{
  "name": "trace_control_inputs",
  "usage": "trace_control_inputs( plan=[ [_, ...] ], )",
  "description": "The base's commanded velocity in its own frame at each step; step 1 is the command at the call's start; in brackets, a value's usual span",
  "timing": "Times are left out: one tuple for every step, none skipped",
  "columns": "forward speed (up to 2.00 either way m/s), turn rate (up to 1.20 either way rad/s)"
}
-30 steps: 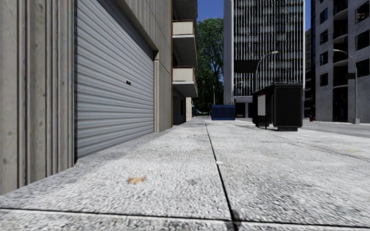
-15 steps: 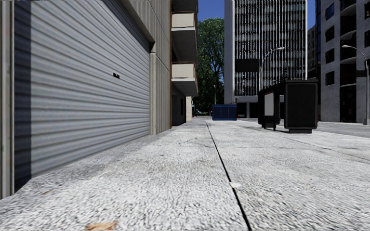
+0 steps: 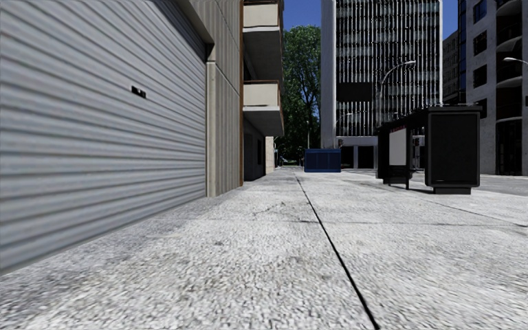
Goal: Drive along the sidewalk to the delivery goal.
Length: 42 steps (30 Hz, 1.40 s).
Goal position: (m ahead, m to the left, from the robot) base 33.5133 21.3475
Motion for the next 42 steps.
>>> trace_control_inputs(
  plan=[
    [2.0, 0.0],
    [2.0, 0.0],
    [2.0, 0.0],
    [2.0, 0.0],
    [2.0, 0.0],
    [2.0, 0.0],
    [2.0, 0.0],
    [2.0, 0.0],
    [2.0, 0.0],
    [2.0, 0.0],
    [2.0, 0.0],
    [2.0, 0.0],
    [2.0, 0.0],
    [2.0, 0.0],
    [2.0, 0.0],
    [2.0, 0.0],
    [2.0, 0.0],
    [2.0, 0.0],
    [2.0, 0.0],
    [2.0, 0.0],
    [2.0, 0.0],
    [2.0, 0.0],
    [2.0, 0.0],
    [2.0, 0.0],
    [2.0, 0.0],
    [2.0, 0.0],
    [2.0, 0.0],
    [2.0, 0.0],
    [2.0, 0.0],
    [2.0, 0.0],
    [2.0, 0.0],
    [2.0, 0.0],
    [2.0, 0.0],
    [2.0, 0.0],
    [2.0, 0.0],
    [2.0, 0.0],
    [2.0, 0.0],
    [2.0, 0.0],
    [2.0, 0.0],
    [2.0, 0.0],
    [2.0, 0.0],
    [2.0, 0.0]
  ],
)
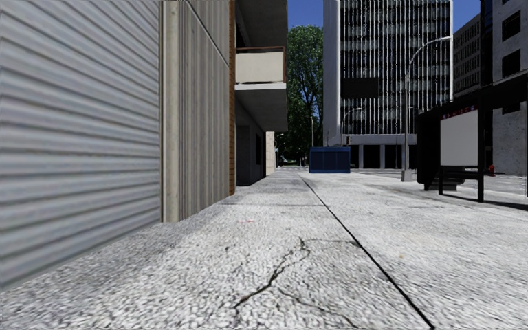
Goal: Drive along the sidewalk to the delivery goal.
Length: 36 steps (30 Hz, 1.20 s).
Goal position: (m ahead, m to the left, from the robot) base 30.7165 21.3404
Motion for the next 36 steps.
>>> trace_control_inputs(
  plan=[
    [2.0, 0.0],
    [2.0, 0.0],
    [2.0, 0.0],
    [2.0, 0.0],
    [2.0, 0.0],
    [2.0, 0.0],
    [2.0, 0.0],
    [2.0, 0.0],
    [2.0, 0.0],
    [2.0, 0.0],
    [2.0, 0.0],
    [2.0, 0.0],
    [2.0, 0.0],
    [2.0, 0.0],
    [2.0, 0.0],
    [2.0, -0.09],
    [2.0, -0.19],
    [2.0, -0.21],
    [2.0, -0.22],
    [2.0, -0.22],
    [2.0, -0.22],
    [2.0, -0.22],
    [2.0, -0.22],
    [2.0, -0.22],
    [2.0, -0.22],
    [2.0, -0.22],
    [2.0, -0.22],
    [2.0, -0.22],
    [2.0, -0.22],
    [2.0, -0.22],
    [2.0, -0.22],
    [2.0, -0.22],
    [2.0, -0.22],
    [2.0, -0.22],
    [2.0, -0.22],
    [2.0, -0.22]
  ],
)
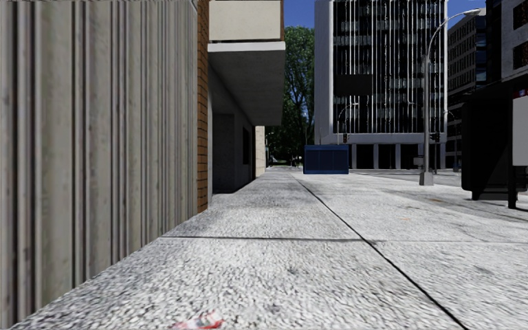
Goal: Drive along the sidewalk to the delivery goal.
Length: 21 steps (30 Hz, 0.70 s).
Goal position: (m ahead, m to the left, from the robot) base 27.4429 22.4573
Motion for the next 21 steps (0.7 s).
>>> trace_control_inputs(
  plan=[
    [2.0, -0.22],
    [2.0, -0.22],
    [2.0, -0.22],
    [2.0, -0.22],
    [2.0, -0.22],
    [2.0, -0.22],
    [2.0, -0.22],
    [2.0, -0.22],
    [2.0, -0.22],
    [2.0, -0.22],
    [2.0, -0.23],
    [2.0, -0.23],
    [2.0, -0.23],
    [2.0, -0.23],
    [2.0, -0.23],
    [2.0, -0.23],
    [2.0, -0.23],
    [2.0, -0.23],
    [2.0, -0.23],
    [2.0, -0.23],
    [2.0, -0.23]
  ],
)
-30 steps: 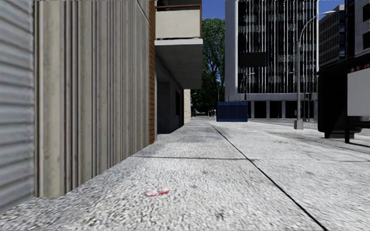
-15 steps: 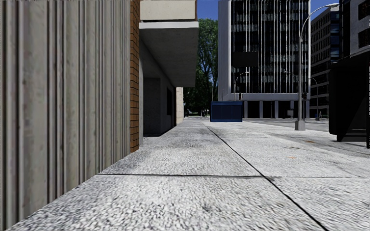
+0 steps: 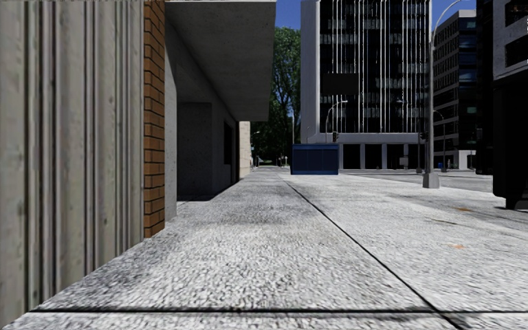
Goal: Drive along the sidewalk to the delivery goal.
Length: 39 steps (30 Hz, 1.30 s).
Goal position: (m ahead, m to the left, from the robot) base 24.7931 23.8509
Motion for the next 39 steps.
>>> trace_control_inputs(
  plan=[
    [2.0, -0.23],
    [2.0, -0.23],
    [2.0, -0.23],
    [2.0, -0.23],
    [2.0, -0.23],
    [2.0, -0.23],
    [2.0, -0.23],
    [2.0, -0.23],
    [2.0, -0.23],
    [2.0, -0.23],
    [2.0, -0.23],
    [2.0, -0.22],
    [2.0, -0.08],
    [2.0, 0.0],
    [2.0, 0.0],
    [2.0, 0.0],
    [2.0, 0.0],
    [2.0, 0.0],
    [2.0, 0.0],
    [2.0, 0.0],
    [2.0, 0.0],
    [2.0, 0.0],
    [2.0, 0.0],
    [2.0, 0.0],
    [2.0, 0.0],
    [2.0, 0.0],
    [2.0, 0.0],
    [2.0, 0.0],
    [2.0, 0.0],
    [2.0, 0.0],
    [2.0, 0.0],
    [2.0, 0.0],
    [2.0, 0.0],
    [2.0, 0.0],
    [2.0, 0.0],
    [2.0, 0.0],
    [2.0, 0.0],
    [2.0, 0.0],
    [2.0, 0.0]
  ],
)
